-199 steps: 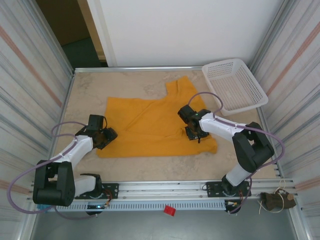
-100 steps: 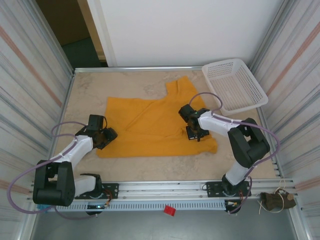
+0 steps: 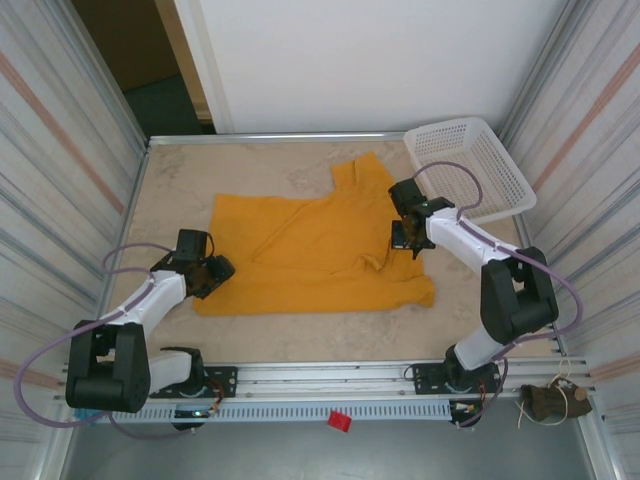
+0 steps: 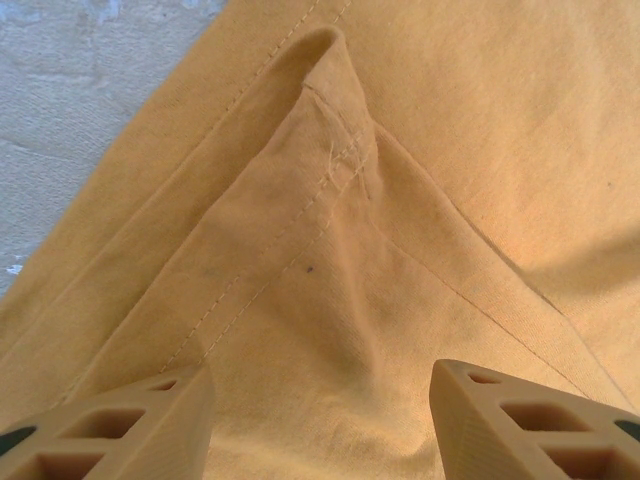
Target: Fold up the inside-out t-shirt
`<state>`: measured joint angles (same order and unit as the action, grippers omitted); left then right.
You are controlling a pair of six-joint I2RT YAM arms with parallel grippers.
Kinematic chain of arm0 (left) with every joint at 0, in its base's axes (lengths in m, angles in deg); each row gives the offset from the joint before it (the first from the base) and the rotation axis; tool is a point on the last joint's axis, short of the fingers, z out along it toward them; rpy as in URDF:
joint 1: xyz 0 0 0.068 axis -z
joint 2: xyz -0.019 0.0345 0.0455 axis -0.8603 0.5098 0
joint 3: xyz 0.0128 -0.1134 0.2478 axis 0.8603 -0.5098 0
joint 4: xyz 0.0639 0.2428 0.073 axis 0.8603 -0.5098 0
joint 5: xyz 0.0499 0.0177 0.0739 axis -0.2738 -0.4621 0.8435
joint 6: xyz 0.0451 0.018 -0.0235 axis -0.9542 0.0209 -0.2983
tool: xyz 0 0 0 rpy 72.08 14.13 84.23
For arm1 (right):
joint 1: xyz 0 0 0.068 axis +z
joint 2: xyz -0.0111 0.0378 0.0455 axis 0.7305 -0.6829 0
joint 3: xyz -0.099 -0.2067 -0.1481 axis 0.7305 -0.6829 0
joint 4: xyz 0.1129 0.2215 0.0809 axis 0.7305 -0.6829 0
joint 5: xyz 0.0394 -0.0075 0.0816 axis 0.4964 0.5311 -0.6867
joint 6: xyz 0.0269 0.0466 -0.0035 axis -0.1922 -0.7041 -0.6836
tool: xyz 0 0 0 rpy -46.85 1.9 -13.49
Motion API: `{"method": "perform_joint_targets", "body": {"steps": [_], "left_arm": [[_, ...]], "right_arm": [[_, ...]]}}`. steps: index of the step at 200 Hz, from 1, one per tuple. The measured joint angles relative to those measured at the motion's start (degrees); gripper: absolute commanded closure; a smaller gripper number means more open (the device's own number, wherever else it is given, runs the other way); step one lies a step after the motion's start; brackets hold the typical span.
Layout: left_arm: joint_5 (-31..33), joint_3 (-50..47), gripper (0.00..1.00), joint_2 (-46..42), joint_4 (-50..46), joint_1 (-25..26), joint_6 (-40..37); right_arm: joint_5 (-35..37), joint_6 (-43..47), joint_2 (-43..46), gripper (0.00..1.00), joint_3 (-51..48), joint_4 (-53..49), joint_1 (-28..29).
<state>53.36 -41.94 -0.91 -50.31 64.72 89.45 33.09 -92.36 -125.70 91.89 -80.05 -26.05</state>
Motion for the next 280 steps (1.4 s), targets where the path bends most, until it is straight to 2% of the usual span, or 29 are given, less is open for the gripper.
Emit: {"method": "perform_joint_targets", "body": {"steps": [6,13,36,56,97,122,150,195,215,231,246,280], "left_arm": [[0.00,0.00,0.41,0.00,0.00,0.00,0.00],[0.00,0.00,0.41,0.00,0.00,0.00,0.00],[0.00,0.00,0.41,0.00,0.00,0.00,0.00],[-0.02,0.00,0.41,0.00,0.00,0.00,0.02],[-0.04,0.00,0.41,-0.57,0.00,0.00,0.04],[-0.04,0.20,0.41,-0.63,-0.02,0.00,0.04],[-0.04,0.76,0.41,-0.66,0.00,0.00,0.04],[-0.04,0.85,0.41,-0.66,-0.02,0.02,0.04],[-0.04,0.85,0.41,-0.76,-0.02,0.00,0.07],[-0.04,0.85,0.41,-1.05,-0.02,0.00,0.09],[-0.04,0.85,0.41,-1.40,-0.04,0.00,0.09],[-0.04,0.85,0.41,-2.56,-0.09,0.00,0.11]], "right_arm": [[0.00,-0.20,-0.98,0.64,0.50,0.26,-0.68],[0.11,-0.24,-2.19,0.60,1.14,0.52,-1.55],[0.50,-0.68,-3.89,0.60,1.92,0.66,-3.67],[-0.02,-1.92,-1.99,0.61,1.53,0.68,-3.48],[-2.67,-5.22,8.11,0.47,-1.84,-0.39,5.16],[-3.48,-7.23,9.64,0.47,-3.37,-0.68,9.81],[-3.82,-8.50,7.02,0.47,-4.68,-0.94,12.72],[-3.82,-9.22,0.72,0.56,-4.66,-0.44,15.26],[-3.82,-9.14,-1.99,0.63,-4.24,-0.04,15.26],[-3.78,-9.05,-4.04,0.77,-3.58,0.26,15.26],[-3.58,-8.48,-5.42,1.00,-2.99,0.68,15.26],[-2.73,-7.74,-5.88,1.00,-0.59,0.37,15.23]]}}
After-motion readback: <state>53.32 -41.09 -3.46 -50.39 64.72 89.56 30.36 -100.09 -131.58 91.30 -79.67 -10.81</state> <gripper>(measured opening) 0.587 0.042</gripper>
